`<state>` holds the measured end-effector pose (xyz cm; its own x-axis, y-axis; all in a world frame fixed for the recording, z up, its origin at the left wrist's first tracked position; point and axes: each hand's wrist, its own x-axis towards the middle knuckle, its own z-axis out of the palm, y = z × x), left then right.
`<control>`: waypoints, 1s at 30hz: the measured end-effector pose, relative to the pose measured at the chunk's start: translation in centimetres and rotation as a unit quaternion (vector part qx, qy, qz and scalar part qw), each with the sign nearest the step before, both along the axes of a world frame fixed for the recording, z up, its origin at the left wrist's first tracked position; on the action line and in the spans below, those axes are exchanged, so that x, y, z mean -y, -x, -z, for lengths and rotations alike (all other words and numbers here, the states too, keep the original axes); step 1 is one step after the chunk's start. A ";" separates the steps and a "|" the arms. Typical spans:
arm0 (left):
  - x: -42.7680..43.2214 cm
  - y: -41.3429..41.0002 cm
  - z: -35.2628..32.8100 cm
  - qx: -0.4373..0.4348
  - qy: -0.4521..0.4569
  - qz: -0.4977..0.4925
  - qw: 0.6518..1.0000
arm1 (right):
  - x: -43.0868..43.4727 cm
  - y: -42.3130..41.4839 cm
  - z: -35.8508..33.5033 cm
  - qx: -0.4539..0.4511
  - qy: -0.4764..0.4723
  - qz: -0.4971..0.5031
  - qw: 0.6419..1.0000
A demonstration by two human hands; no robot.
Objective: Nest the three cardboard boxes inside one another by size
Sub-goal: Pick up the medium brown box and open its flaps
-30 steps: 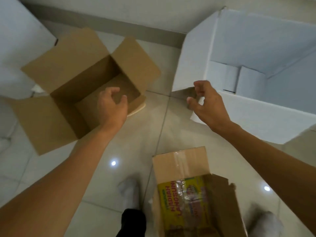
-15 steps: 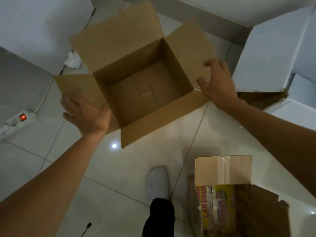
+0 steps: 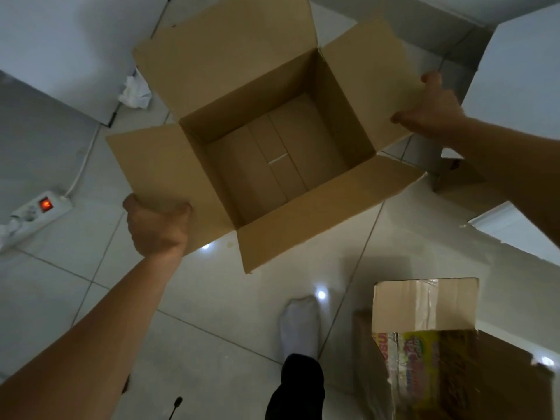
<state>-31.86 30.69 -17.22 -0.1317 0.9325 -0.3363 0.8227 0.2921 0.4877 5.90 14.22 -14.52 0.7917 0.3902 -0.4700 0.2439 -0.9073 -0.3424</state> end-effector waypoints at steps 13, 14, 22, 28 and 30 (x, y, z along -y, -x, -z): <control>0.8 -2.4 -2.4 -0.011 -0.067 0.079 0.995 | 2.5 1.9 -1.7 0.077 0.009 0.004 0.997; 1.0 -2.8 -2.8 -0.013 -0.072 0.089 0.993 | 2.9 2.7 -2.1 0.077 -0.001 0.006 0.997; 3.3 -2.9 -4.0 0.053 -0.026 0.228 0.972 | 6.3 9.8 -3.6 0.005 -0.030 0.012 0.999; 3.3 -1.5 -3.7 0.002 -0.030 0.313 0.949 | 8.9 14.0 -3.1 0.019 -0.028 0.033 0.999; 3.1 -1.5 -3.9 -0.013 -0.038 0.332 0.942 | 9.5 15.4 -3.2 0.020 -0.021 0.042 0.999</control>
<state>-30.34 27.63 -13.34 0.4823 0.8334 -0.2698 0.8240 -0.3270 0.4627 -9.54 4.68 -11.36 0.8408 0.3400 -0.4213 0.1818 -0.9103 -0.3718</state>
